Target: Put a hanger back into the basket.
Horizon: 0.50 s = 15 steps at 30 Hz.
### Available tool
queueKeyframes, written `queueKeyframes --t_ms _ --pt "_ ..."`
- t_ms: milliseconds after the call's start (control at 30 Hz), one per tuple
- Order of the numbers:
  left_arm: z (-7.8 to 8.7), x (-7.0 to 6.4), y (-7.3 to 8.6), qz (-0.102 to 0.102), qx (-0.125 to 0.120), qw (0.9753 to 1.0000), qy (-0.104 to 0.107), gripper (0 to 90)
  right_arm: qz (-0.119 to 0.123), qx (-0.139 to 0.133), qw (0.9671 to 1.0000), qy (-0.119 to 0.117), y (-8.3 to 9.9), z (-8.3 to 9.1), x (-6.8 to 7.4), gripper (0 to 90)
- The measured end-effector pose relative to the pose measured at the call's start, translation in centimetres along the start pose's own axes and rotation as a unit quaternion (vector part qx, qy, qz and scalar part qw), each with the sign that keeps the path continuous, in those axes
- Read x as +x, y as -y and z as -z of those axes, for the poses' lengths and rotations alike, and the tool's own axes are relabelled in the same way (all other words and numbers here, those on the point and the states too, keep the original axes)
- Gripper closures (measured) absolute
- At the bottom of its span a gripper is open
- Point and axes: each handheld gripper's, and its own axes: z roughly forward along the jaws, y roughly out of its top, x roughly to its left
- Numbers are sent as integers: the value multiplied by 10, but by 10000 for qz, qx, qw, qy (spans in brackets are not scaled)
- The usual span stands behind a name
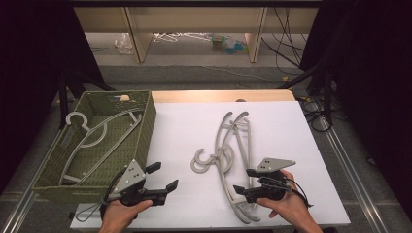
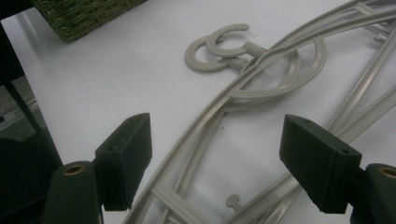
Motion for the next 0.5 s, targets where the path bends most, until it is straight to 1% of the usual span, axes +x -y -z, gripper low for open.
queueKeyframes --t_ms 67,100,133,200,233,267,300,367,400,433,467,500 --pt "-2 1 3 -14 37 10000 -3 190 6 -1 10000 -6 0 0 0 264" --pt "-3 2 4 -94 102 9999 -9 190 9 -2 10000 4 0 0 0 264" --pt "-5 1 6 -10 110 9999 -29 189 -3 14 10000 15 0 0 0 264" --pt "-6 0 8 -1 199 9998 -25 189 35 20 9999 96 1 0 0 264" --pt "-8 0 9 -22 166 9999 10 189 20 8 9999 98 1 -1 1 265" --pt "-7 -1 8 -64 204 9998 13 189 40 45 10000 79 1 -2 1 269" --pt "-7 -2 8 -38 201 9998 53 189 61 78 9999 125 1 -3 1 269" --pt "-6 -2 8 -50 192 9998 37 189 51 89 9999 98 1 -4 2 269" --pt "-6 -1 8 -158 197 9997 64 189 63 141 9998 95 0 -6 2 269" --pt "-6 -2 9 -74 204 9998 33 189 59 139 9998 112 -1 -8 3 269" --pt "-6 -2 9 -91 221 9997 34 189 70 203 9997 115 -1 -11 4 268" --pt "-6 -1 9 -194 237 9995 61 189 103 259 9995 154 -3 -14 5 268"
